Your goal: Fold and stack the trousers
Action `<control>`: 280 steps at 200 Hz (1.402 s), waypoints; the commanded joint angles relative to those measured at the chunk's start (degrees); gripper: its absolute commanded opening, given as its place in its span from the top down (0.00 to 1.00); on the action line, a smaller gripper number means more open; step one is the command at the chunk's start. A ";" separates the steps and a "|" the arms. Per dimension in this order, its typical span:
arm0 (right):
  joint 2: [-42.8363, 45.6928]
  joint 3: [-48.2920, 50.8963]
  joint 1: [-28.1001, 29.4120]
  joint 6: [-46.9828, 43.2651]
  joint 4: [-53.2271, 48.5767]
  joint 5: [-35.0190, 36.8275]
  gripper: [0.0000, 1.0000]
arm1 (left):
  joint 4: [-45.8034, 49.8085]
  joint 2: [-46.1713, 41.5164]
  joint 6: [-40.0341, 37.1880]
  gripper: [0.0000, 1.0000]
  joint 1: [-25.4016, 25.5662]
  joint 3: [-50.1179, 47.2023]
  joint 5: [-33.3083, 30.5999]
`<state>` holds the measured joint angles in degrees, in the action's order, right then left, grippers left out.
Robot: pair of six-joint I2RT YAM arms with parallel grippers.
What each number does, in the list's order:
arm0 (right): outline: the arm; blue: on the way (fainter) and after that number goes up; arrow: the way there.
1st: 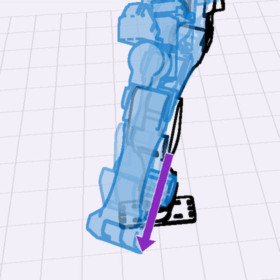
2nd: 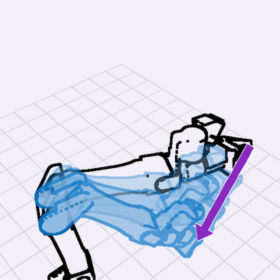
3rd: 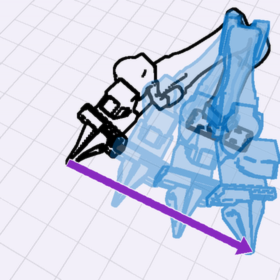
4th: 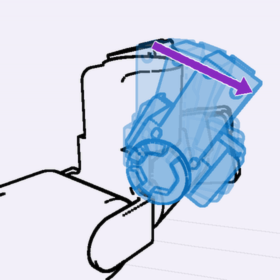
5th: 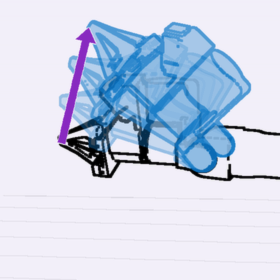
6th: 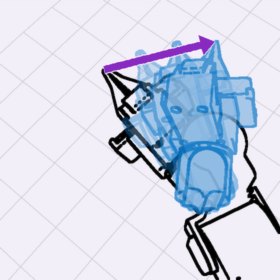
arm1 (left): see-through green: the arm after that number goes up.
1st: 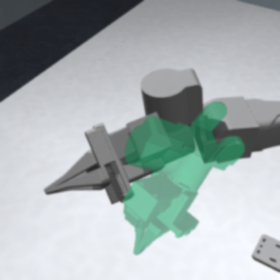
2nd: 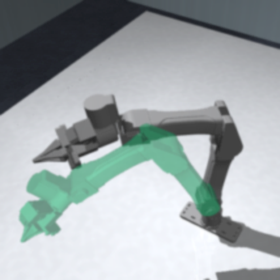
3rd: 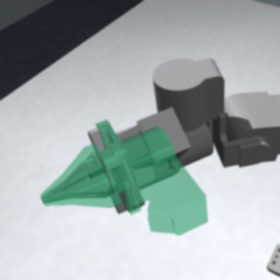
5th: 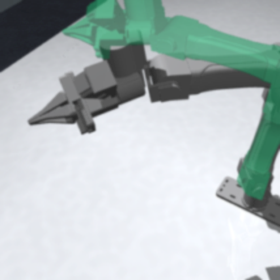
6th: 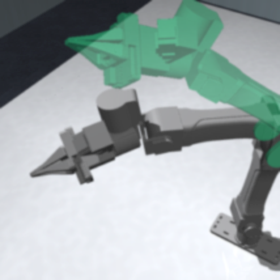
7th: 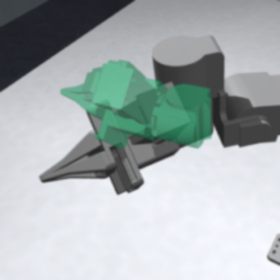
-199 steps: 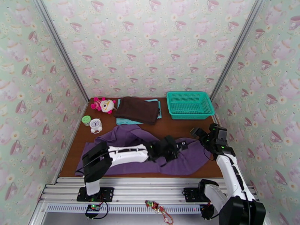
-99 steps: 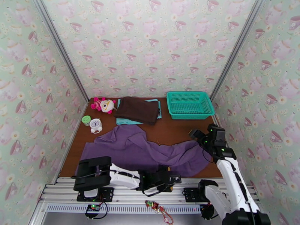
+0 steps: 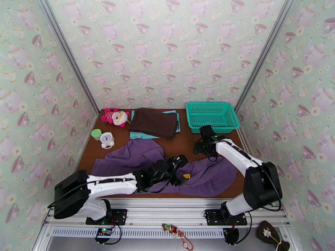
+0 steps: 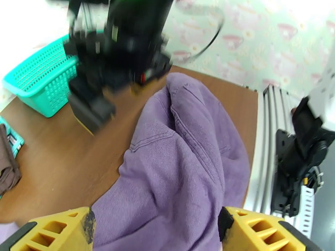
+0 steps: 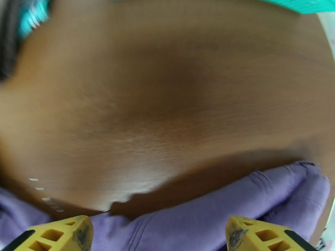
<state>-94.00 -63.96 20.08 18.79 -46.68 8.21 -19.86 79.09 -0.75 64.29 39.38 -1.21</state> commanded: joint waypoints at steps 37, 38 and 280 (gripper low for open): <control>-8.92 -4.39 4.76 -2.90 -7.60 4.71 0.13 | 0.88 -12.91 5.30 0.19 -2.98 -11.23 -1.54; -9.10 -4.40 4.78 -2.89 -7.88 4.84 0.13 | 0.88 -13.17 5.36 0.19 -3.01 -11.46 -1.61; 14.70 0.55 -8.93 -1.32 12.46 -7.29 1.00 | 4.25 -19.86 4.77 0.21 -8.13 -15.08 -5.21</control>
<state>-80.01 -64.38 11.46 20.29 -41.52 6.07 -15.25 57.23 4.51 56.69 22.87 -5.65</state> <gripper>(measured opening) 0.076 0.791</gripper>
